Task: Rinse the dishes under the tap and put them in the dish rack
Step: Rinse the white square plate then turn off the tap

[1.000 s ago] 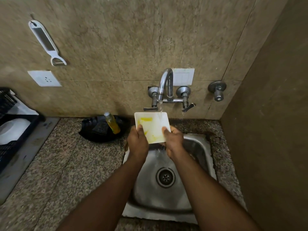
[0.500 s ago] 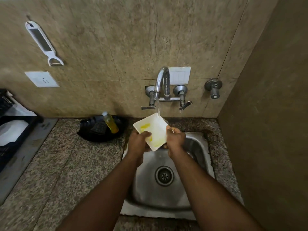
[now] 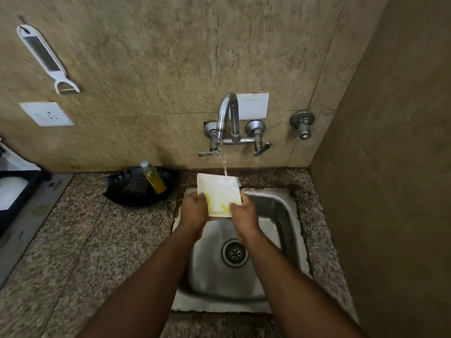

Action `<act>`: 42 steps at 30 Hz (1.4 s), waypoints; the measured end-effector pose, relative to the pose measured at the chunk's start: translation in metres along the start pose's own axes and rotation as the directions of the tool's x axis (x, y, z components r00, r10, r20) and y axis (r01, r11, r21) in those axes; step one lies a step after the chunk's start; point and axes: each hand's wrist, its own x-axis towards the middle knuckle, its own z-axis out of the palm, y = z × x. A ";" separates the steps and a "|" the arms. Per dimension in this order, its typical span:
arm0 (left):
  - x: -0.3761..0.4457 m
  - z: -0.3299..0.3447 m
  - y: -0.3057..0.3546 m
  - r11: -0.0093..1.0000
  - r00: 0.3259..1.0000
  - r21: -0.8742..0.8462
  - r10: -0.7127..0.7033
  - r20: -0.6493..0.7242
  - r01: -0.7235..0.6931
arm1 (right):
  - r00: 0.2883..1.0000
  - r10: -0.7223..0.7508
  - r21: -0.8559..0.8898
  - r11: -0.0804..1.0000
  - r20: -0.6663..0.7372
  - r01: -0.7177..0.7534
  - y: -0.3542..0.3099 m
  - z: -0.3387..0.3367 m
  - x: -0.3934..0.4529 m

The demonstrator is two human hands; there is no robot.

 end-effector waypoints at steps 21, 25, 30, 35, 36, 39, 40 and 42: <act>-0.010 -0.004 -0.001 0.914 0.966 0.376 0.218 -0.137 -0.152 | 0.872 -0.280 -0.815 0.325 0.401 0.479 -0.008 -0.003 -0.010; -0.017 0.007 0.001 0.890 0.959 0.430 0.239 -0.152 -0.154 | 0.904 -0.201 -0.854 0.302 0.377 0.424 -0.022 -0.001 0.007; -0.010 0.003 0.010 0.902 0.933 0.429 0.191 -0.307 -0.043 | 0.869 -0.217 -0.819 0.293 0.445 0.493 0.001 -0.002 -0.023; -0.017 0.010 -0.001 0.859 0.960 0.496 0.235 -0.155 -0.130 | 0.904 -0.210 -0.846 0.324 0.373 0.424 -0.006 -0.005 -0.005; -0.023 0.013 -0.004 0.874 0.965 0.465 0.227 -0.130 -0.143 | 0.920 -0.195 -0.850 0.354 0.341 0.390 -0.011 -0.006 0.009; -0.034 0.020 -0.004 0.948 0.971 0.300 0.160 -0.180 -0.101 | 0.925 -0.178 -0.802 0.461 0.336 0.379 -0.032 -0.006 0.029; -0.034 0.021 -0.002 0.963 0.968 0.254 0.143 -0.205 -0.089 | 0.923 -0.209 -0.779 0.495 0.322 0.384 -0.033 -0.005 0.030; -0.030 0.021 0.000 0.969 0.964 0.231 0.142 -0.223 -0.089 | 0.950 -0.238 -0.697 0.647 0.203 0.311 -0.031 -0.004 0.028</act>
